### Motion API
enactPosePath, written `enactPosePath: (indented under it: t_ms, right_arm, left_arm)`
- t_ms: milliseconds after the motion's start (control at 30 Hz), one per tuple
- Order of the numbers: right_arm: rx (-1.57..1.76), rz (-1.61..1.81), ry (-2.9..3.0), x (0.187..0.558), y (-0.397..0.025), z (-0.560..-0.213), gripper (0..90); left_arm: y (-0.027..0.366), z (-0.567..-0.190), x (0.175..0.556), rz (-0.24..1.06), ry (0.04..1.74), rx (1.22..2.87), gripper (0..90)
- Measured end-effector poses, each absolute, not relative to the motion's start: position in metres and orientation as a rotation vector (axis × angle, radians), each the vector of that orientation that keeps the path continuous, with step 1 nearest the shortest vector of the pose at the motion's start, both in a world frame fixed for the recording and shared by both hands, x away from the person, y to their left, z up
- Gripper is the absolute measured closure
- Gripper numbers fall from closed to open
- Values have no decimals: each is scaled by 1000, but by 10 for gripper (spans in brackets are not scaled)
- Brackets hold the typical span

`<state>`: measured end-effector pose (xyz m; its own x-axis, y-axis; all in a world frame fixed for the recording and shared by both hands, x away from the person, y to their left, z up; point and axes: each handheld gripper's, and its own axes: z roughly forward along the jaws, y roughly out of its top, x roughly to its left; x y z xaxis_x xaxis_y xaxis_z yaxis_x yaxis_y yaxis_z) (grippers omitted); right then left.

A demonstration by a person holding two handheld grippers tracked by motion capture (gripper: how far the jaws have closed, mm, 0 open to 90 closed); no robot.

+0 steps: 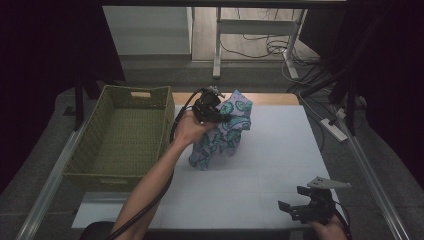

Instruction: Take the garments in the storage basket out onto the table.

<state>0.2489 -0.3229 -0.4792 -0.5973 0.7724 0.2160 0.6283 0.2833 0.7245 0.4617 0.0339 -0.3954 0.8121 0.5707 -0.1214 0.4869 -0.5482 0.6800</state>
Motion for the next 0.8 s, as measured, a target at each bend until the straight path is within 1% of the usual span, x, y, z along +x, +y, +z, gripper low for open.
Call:
enactPosePath:
  t_ms: [367, 567, 700, 767, 800]
  right_arm:
    - [1308, 1208, 2373, 249, -323, -479, 17]
    - [1304, 1206, 2377, 249, -323, -479, 17]
    - [1303, 1205, 2382, 249, -323, -479, 17]
    - [1302, 1205, 2382, 249, -323, -479, 17]
    - [1303, 1205, 2382, 249, -323, -479, 17]
  left_arm:
    - [29, -436, 464, 84, 834, 2283, 763]
    - [25, -456, 464, 74, 854, 2319, 761]
    - [22, -470, 464, 62, 851, 2333, 734]
    - [20, -476, 463, 76, 840, 2348, 683]
    - [19, -479, 463, 83, 838, 2351, 683]
